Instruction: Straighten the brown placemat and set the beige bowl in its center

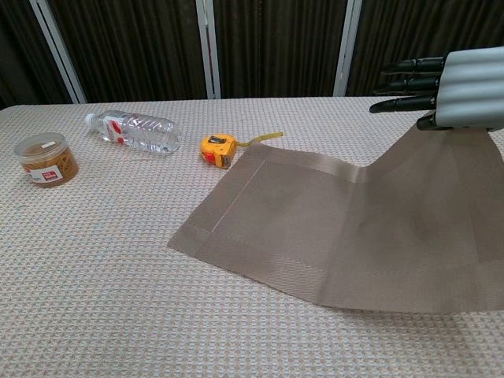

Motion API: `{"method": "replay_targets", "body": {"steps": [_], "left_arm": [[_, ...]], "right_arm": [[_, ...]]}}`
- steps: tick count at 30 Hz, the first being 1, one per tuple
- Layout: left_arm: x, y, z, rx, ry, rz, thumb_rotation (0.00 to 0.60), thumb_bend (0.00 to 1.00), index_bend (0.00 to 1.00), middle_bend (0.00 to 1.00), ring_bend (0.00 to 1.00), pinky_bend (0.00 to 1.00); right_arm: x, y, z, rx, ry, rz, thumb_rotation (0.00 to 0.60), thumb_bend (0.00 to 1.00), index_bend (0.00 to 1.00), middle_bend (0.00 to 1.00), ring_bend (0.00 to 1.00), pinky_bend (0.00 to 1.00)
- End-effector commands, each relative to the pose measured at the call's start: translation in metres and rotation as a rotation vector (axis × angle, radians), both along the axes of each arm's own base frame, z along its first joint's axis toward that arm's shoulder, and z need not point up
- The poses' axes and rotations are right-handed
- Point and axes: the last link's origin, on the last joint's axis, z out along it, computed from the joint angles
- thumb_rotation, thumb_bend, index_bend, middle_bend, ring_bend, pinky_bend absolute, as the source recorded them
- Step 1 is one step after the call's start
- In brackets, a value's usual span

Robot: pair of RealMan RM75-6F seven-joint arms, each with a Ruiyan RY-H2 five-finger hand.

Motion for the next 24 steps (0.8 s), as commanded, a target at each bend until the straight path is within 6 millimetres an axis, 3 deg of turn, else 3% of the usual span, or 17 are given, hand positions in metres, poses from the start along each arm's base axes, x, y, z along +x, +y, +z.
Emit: {"method": "replay_targets", "body": {"steps": [1, 4, 10, 17, 24], "left_arm": [[0.002, 0.0, -0.001, -0.004, 0.0, -0.007, 0.6, 0.14, 0.0, 0.0, 0.0, 0.0], [0.004, -0.001, -0.002, -0.006, -0.001, -0.015, 0.6, 0.14, 0.0, 0.0, 0.0, 0.0], [0.005, 0.0, -0.005, -0.016, 0.003, -0.028, 0.6, 0.15, 0.0, 0.0, 0.0, 0.0], [0.009, 0.003, -0.011, -0.034, 0.005, -0.099, 0.6, 0.16, 0.0, 0.0, 0.0, 0.0], [0.02, 0.012, -0.035, -0.128, 0.047, -0.217, 0.6, 0.17, 0.0, 0.0, 0.0, 0.0]], "right_arm": [[-0.009, -0.006, 0.009, -0.026, 0.028, 0.01, 0.6, 0.27, 0.29, 0.01, 0.0, 0.0], [-0.016, -0.009, 0.017, -0.102, -0.003, -0.014, 0.6, 0.13, 0.01, 0.0, 0.0, 0.0], [-0.021, 0.009, 0.038, -0.212, -0.238, -0.131, 0.6, 0.09, 0.0, 0.0, 0.0, 0.0], [-0.035, 0.065, 0.063, -0.185, -0.652, -0.378, 0.6, 0.06, 0.0, 0.0, 0.0, 0.0], [-0.052, 0.11, 0.077, -0.124, -0.955, -0.623, 0.6, 0.01, 0.0, 0.0, 0.0, 0.0]]}}
